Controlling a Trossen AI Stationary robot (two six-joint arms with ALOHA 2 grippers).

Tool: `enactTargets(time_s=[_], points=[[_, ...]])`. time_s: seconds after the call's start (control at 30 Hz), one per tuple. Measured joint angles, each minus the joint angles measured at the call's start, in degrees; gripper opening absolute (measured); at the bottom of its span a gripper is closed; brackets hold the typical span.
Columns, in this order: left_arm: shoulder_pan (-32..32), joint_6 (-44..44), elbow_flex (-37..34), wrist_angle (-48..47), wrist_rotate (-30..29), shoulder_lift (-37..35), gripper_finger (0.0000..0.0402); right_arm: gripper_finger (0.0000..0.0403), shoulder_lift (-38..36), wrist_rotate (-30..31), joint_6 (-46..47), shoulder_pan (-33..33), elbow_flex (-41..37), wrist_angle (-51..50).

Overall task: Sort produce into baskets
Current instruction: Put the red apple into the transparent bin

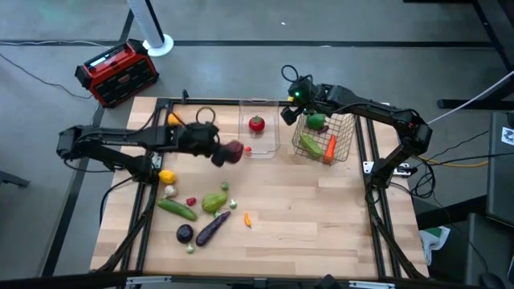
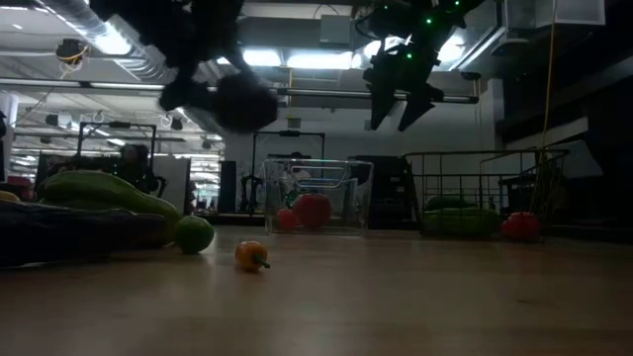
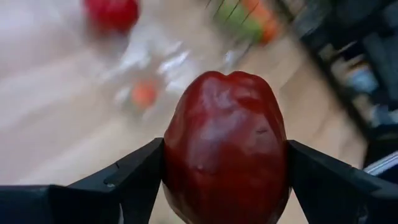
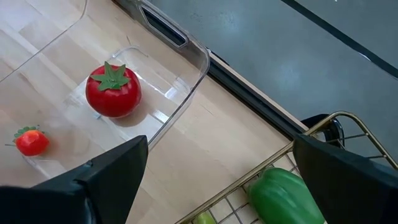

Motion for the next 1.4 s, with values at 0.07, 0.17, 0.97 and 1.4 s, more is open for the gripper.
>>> enactTargets(time_s=[0.07,0.17,0.97,1.4], points=[[1.3,3.1,0.0,5.5,-1.5,0.5,0.0306,0.0397,0.0,0.0,0.0,0.0,0.0,0.7],[3.2,8.7,0.0,12.0,-4.6,2.6,0.0306,0.0397,0.0,0.0,0.0,0.0,0.0,1.6],[11.0,22.0,0.0,26.5,0.4,20.9,0.0306,0.0397,0.0,0.0,0.0,0.0,0.0,2.9],[13.9,23.4,0.0,28.9,0.3,21.6,0.0306,0.0397,0.0,0.0,0.0,0.0,0.0,2.9]])
